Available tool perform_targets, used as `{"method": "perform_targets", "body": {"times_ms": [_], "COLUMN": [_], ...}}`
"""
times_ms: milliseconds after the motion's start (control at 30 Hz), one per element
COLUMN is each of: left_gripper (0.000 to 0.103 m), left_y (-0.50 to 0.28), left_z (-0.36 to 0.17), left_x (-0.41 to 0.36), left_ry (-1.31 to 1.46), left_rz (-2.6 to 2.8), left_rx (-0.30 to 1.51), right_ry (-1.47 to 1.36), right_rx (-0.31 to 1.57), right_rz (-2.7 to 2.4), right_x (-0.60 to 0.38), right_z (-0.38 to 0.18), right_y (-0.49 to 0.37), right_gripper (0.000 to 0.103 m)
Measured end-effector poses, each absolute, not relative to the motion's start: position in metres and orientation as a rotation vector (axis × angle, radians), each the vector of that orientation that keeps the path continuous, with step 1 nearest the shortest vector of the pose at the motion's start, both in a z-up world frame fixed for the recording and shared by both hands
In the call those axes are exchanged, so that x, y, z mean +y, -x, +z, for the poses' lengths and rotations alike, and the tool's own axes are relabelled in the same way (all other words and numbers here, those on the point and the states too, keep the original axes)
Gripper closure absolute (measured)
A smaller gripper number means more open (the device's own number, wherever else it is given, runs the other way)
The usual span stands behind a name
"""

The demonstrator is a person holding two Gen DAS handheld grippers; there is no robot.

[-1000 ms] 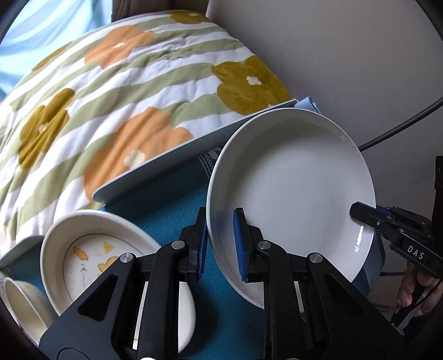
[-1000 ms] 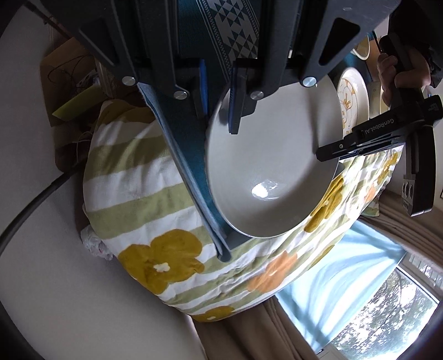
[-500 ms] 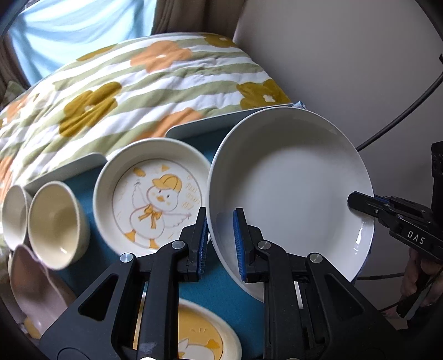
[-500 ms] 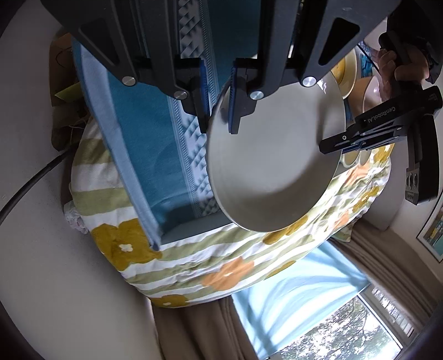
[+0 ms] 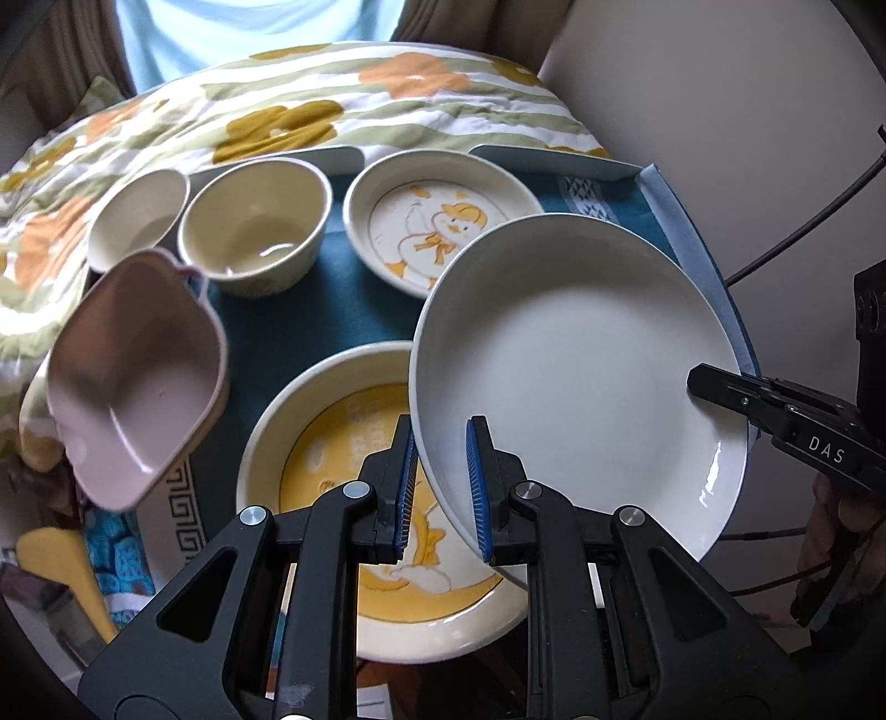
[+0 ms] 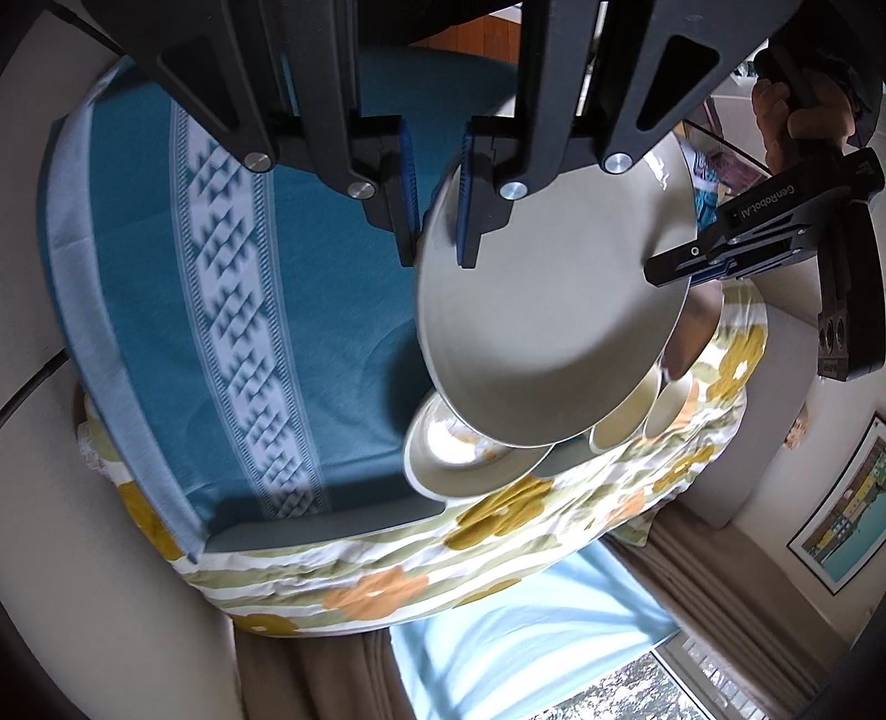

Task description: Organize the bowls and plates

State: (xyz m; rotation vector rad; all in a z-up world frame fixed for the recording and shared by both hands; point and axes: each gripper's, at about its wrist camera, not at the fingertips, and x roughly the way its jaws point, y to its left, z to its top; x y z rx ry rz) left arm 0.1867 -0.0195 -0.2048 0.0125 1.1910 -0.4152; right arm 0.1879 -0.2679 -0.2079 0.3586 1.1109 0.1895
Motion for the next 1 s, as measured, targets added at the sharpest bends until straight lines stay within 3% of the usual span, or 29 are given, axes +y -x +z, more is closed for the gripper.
{"method": "perform_targets", "body": {"times_ms": [500, 1000], "left_gripper": [0.088, 0.087], "left_y": [-0.152, -0.153], "left_z": [-0.26, -0.284], "left_x": [0.029, 0.034], "left_ry": [0.11, 0.142], "left_rz": [-0.256, -0.178], "left_rx": [1.272, 1.309], "right_ry": [-0.25, -0.134], "right_rx": [1.207, 1.231], "right_rz": [0.334, 0.392], "right_x": [-0.216, -0.194], "right_z": [-0.257, -0.268], "right_y": [-0.193, -0.203], "right_gripper": [0.091, 0.091]}}
